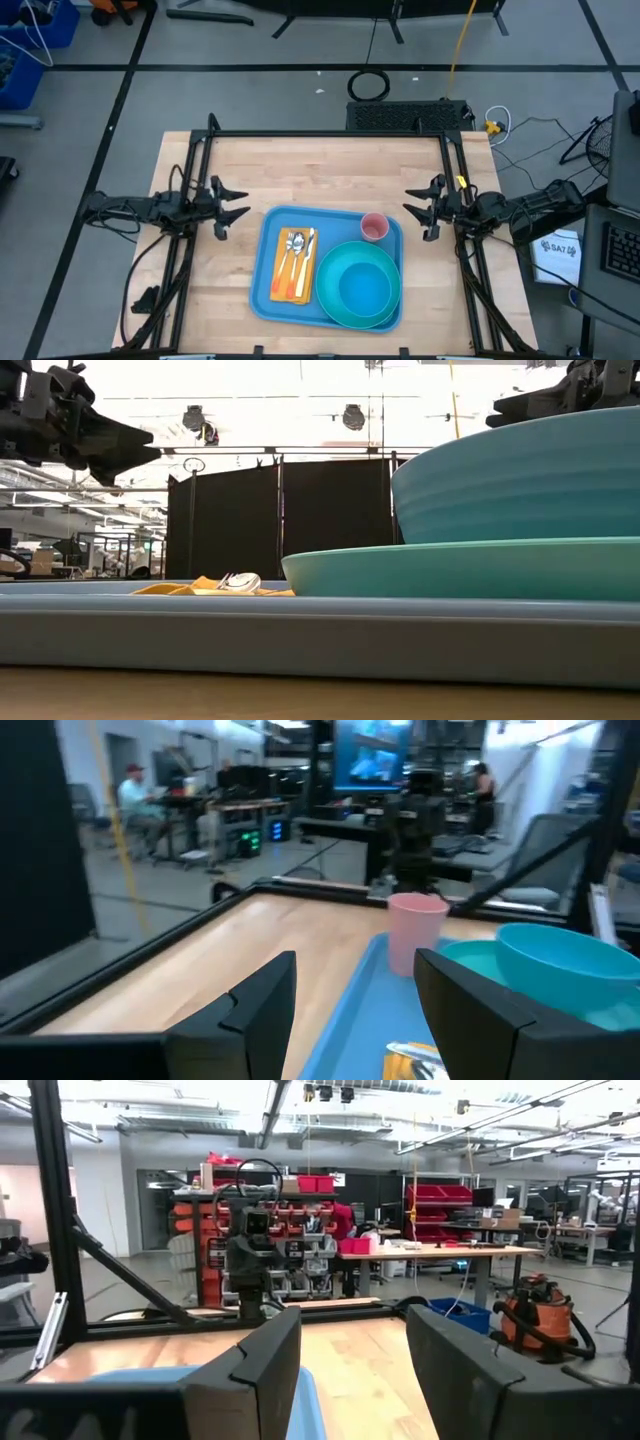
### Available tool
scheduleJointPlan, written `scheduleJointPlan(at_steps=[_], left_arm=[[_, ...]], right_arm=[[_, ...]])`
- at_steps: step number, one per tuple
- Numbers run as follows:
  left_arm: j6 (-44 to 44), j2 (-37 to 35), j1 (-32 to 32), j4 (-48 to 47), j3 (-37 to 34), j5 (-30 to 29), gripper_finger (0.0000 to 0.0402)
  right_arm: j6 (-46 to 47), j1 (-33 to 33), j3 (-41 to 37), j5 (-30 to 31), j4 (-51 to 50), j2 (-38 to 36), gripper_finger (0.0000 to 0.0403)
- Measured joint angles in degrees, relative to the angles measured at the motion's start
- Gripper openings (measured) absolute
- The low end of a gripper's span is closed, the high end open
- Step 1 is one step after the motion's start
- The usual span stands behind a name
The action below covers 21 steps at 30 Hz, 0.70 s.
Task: Set up tray
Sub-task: Return to Home Position
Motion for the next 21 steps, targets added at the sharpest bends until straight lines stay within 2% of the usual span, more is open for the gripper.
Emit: scheduleJointPlan(at_steps=[8, 15, 21], left_arm=[[-0.9, 4.7, 5.7, 0.7, -0.7, 9.5, 0.0209], [-3.3, 9.3, 7.0, 0.5, -0.7, 9.8, 0.0209], [-3.2, 11.1, 7.0, 2.1, -0.8, 9.6, 0.0209]], right_arm=[[0.5, 0.0, 0.0, -1.4, 0.0, 0.0, 0.0173], [8.9, 0.0, 0.0, -1.3, 0.0, 0.0, 0.0173], [9.1, 0.0, 0.0, -1.3, -0.1, 0.0, 0.0173]])
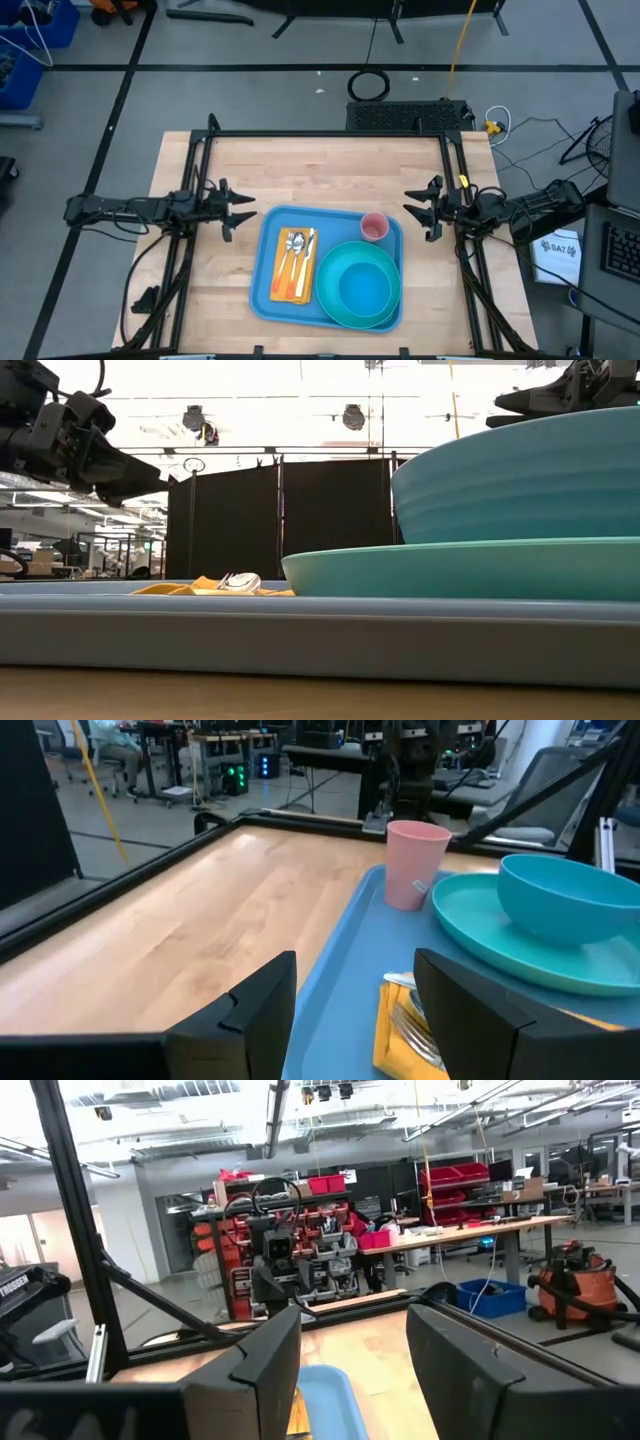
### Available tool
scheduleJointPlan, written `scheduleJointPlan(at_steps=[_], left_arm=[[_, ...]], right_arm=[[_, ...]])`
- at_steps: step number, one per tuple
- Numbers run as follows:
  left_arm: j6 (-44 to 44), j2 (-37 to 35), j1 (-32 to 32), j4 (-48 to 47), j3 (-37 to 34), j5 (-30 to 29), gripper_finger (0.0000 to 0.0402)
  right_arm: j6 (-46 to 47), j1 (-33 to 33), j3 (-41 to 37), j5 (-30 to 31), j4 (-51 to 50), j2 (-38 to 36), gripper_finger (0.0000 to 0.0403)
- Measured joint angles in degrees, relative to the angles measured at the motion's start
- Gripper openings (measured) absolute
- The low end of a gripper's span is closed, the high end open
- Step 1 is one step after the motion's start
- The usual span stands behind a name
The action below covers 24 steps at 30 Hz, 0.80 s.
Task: Set up tray
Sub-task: Return to Home Position
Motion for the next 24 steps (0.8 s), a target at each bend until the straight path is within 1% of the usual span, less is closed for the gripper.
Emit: scheduleJointPlan(at_steps=[24], left_arm=[[0.1, 0.0, 0.0, 0.8, 0.0, 0.0, 0.0209]], right_arm=[[0.0, 0.0, 0.0, 0.1, 0.0, 0.0, 0.0173]])
